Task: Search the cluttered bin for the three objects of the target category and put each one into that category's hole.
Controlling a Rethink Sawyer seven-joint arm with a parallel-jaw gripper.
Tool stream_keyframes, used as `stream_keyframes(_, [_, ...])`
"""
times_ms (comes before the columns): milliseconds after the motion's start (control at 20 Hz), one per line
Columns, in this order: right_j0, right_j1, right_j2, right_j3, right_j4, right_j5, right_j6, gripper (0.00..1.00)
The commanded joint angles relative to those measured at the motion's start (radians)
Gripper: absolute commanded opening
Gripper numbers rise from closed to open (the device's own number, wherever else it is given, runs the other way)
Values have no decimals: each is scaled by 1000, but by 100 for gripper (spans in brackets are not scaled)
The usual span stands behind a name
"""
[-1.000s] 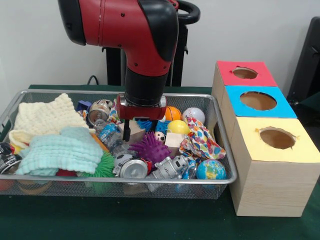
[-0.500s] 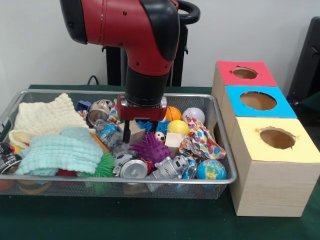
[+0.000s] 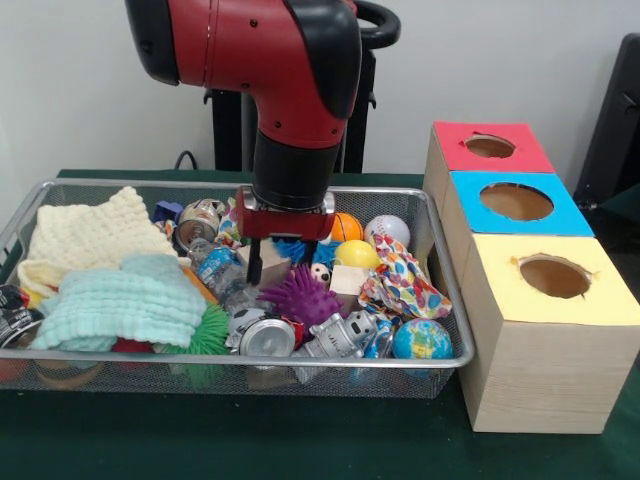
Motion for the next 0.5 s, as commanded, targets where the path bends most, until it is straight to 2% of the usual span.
stream_keyframes(50, [11, 15, 27, 49, 1, -32, 116, 100])
stream_keyframes(500, [14, 35, 29, 67, 2, -46, 123, 100])
